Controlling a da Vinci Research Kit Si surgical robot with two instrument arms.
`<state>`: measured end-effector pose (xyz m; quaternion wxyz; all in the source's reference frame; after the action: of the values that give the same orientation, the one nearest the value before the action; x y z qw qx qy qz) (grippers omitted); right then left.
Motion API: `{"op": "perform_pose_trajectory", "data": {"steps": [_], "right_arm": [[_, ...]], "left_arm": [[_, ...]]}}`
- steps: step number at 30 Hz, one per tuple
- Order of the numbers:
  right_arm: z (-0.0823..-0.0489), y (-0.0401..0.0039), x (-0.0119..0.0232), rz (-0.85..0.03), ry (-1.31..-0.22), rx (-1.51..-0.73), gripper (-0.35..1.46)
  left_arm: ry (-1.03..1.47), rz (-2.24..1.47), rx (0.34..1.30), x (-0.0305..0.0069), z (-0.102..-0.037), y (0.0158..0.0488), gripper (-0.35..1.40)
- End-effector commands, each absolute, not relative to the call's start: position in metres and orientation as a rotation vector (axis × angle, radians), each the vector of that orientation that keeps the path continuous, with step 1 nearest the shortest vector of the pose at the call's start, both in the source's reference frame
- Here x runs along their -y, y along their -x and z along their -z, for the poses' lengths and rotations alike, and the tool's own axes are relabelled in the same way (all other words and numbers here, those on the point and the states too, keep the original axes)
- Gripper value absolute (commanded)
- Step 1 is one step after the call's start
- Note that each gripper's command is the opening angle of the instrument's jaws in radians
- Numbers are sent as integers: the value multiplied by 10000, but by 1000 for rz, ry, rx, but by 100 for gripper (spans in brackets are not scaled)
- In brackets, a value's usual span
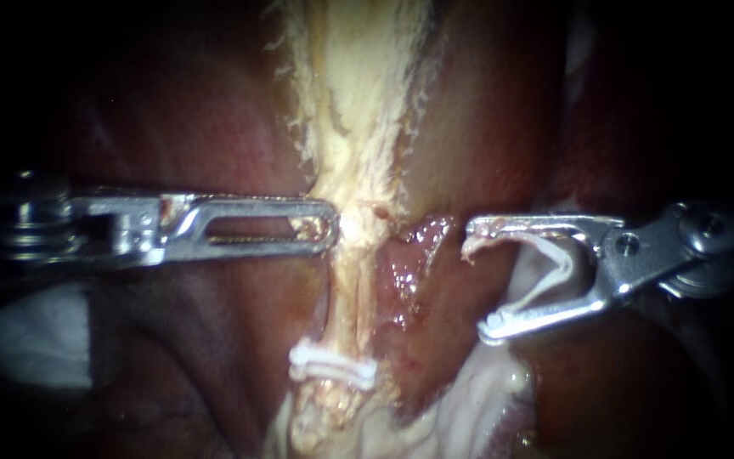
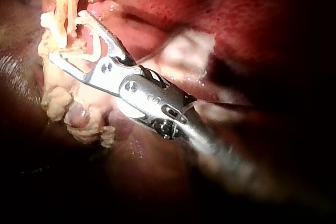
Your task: Clipping third clip left tube
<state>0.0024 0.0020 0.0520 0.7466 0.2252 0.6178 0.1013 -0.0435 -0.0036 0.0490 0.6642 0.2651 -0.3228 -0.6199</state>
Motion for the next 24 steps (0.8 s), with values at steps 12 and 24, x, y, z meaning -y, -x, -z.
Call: {"op": "perform_pose_trajectory", "data": {"steps": [12, 24], "right_arm": [[-521, -28, -17, -221, -490, -1352, 60], [-522, -45, -4, -210, -502, -1365, 60]], "left_arm": [[-608, 1402, 724, 30, -462, 417, -35], [-591, 1413, 720, 28, -440, 393, -35]]}}
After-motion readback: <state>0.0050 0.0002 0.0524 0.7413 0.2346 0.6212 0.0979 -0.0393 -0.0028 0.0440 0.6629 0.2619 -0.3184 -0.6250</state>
